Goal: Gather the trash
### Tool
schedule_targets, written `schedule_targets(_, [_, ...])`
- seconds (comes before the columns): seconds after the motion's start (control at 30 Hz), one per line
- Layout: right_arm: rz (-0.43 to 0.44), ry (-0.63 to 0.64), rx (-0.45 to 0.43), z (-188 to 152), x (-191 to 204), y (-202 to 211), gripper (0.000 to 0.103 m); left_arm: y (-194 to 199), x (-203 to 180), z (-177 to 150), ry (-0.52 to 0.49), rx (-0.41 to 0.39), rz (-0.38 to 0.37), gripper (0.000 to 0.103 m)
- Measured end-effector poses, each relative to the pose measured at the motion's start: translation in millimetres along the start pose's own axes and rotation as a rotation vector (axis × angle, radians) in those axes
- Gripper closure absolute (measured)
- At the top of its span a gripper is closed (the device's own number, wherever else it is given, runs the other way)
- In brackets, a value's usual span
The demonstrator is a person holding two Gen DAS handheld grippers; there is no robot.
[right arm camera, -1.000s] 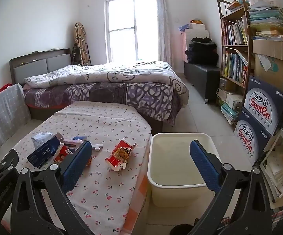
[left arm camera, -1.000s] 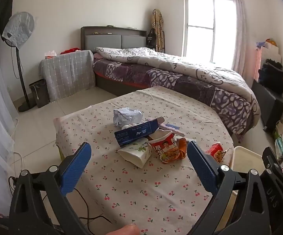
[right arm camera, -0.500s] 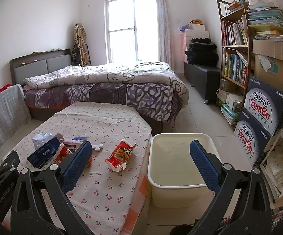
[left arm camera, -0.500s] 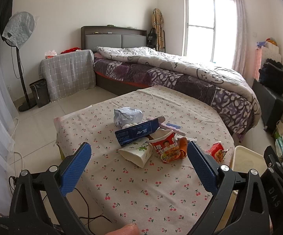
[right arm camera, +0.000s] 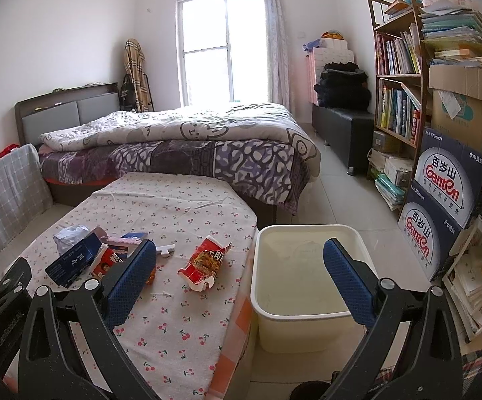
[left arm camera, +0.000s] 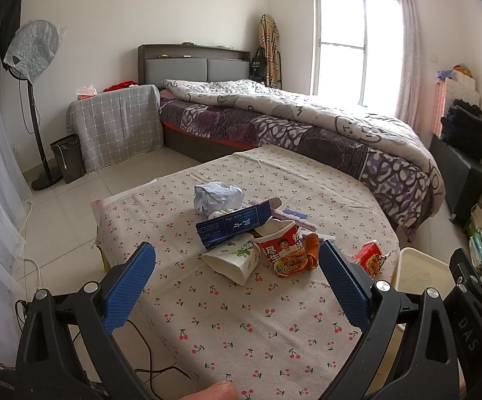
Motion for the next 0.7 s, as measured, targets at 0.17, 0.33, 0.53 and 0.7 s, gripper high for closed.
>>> schedule_targets(0.17, [0.000,-0.001,0.000,0.0,0.0,-0.1,0.007,0.1,0.0,-0.5,0.001,0.001,-0.002,0.008])
schedule_targets(0.33, [0.000,-0.002,-0.001,-0.1,-0.8,-0.2,0.007,0.4,0.0,-1.4,-0.001,0.001,-0.001,0.008])
schedule_targets(0.53, [0.000,-0.003,-0.002,0.1,-1.4,0.0,0.007,-1.4,3.9,-8.0,-0.001,0.000,0.000,0.008])
schedule_targets(0.7, [0.000,-0.004,-0.003,0.0,-1.4,0.3,0.007,-1.4,4.4,-9.0,-0.002,-0.001,0.000,0.008])
Point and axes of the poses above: each gripper's, at about its wrist camera, not at the fingertips, and y roughly against the way its jaws point, x to its left, z to its top, the point moved 9 cm from there along -y, roughly the way its jaws point, and after that the axes turned 8 degrees about -y, right-handed, at the moved point
